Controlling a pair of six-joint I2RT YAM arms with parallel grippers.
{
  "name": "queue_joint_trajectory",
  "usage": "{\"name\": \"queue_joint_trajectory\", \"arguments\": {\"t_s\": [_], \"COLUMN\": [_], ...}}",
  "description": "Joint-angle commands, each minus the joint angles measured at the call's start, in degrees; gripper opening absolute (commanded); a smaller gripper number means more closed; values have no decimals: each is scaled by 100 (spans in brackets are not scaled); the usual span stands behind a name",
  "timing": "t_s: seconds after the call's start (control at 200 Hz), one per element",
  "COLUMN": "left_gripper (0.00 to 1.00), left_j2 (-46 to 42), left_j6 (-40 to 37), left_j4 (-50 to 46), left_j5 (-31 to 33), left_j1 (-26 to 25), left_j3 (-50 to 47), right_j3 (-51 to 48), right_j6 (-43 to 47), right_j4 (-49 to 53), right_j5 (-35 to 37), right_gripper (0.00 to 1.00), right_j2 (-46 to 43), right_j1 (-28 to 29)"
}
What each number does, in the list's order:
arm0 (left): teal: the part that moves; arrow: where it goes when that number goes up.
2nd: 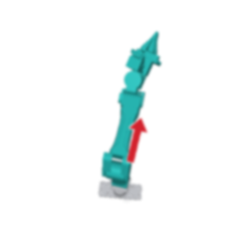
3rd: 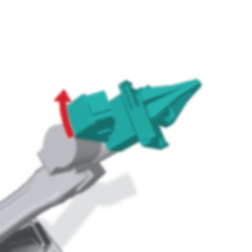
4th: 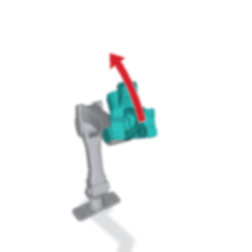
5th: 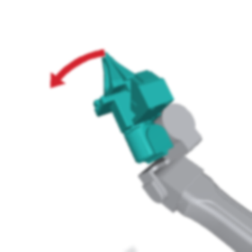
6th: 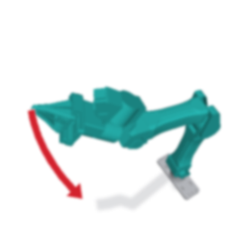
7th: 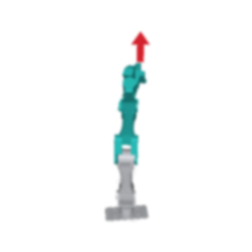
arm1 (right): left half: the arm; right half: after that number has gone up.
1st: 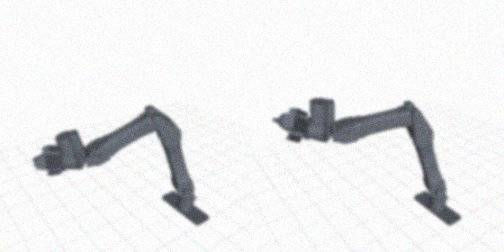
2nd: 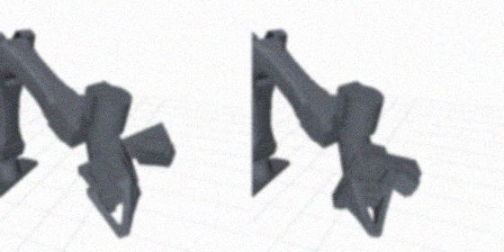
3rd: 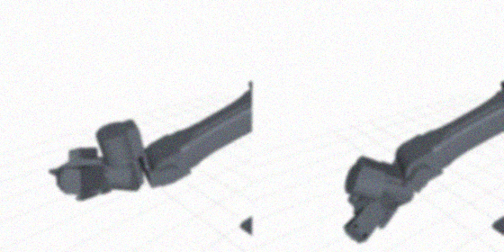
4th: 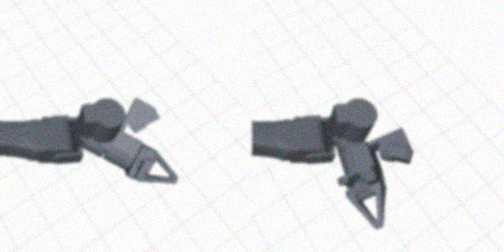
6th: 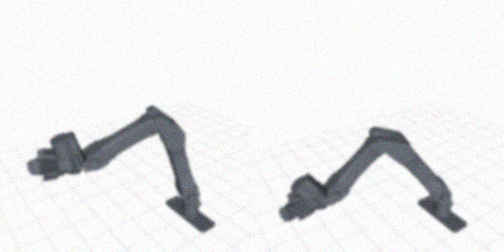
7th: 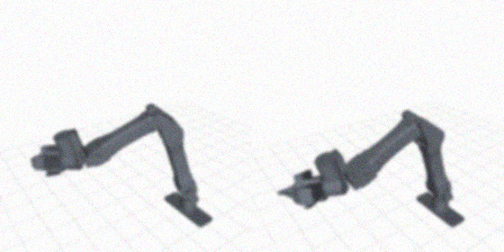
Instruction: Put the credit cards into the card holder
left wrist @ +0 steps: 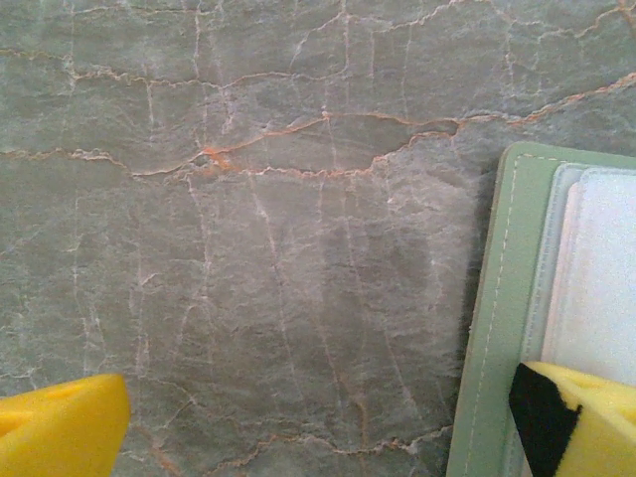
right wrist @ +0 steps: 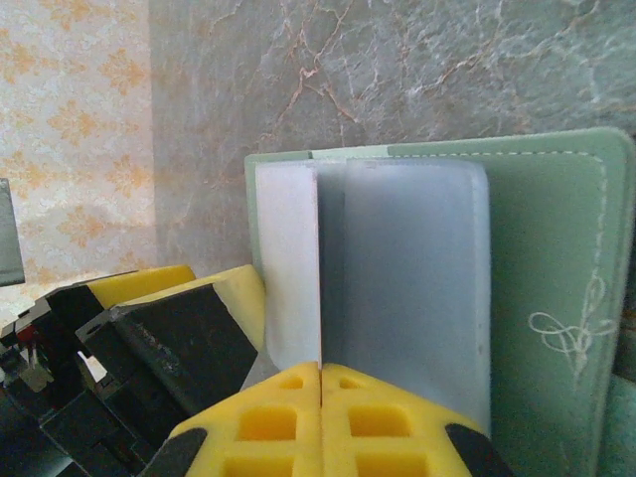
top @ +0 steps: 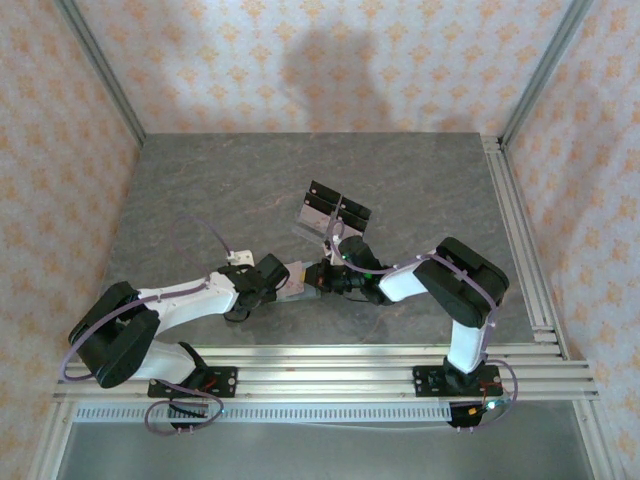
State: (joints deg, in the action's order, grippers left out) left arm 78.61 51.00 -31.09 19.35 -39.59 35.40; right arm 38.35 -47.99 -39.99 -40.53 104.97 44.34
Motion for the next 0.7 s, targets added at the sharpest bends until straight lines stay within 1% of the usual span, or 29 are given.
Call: {"name": "queue_joint_trajectory", "arguments": {"t_s": [0.0,0.696], "left_gripper": [100,100], "left_j2": [-94,-10], "left_j6": [98,85], "left_j4": [-286,-226], "left_j5": [209,156], "left_j1": [57,58], "left_j3": [-95,-94], "right_j3": [-45,93], "right_j6": [-39,-166], "right_j4": [-298,-378], "right_j5": [-86,-297], "right_gripper": [0,0], "right_j2": [103,399], "right_j1": [49,84]}}
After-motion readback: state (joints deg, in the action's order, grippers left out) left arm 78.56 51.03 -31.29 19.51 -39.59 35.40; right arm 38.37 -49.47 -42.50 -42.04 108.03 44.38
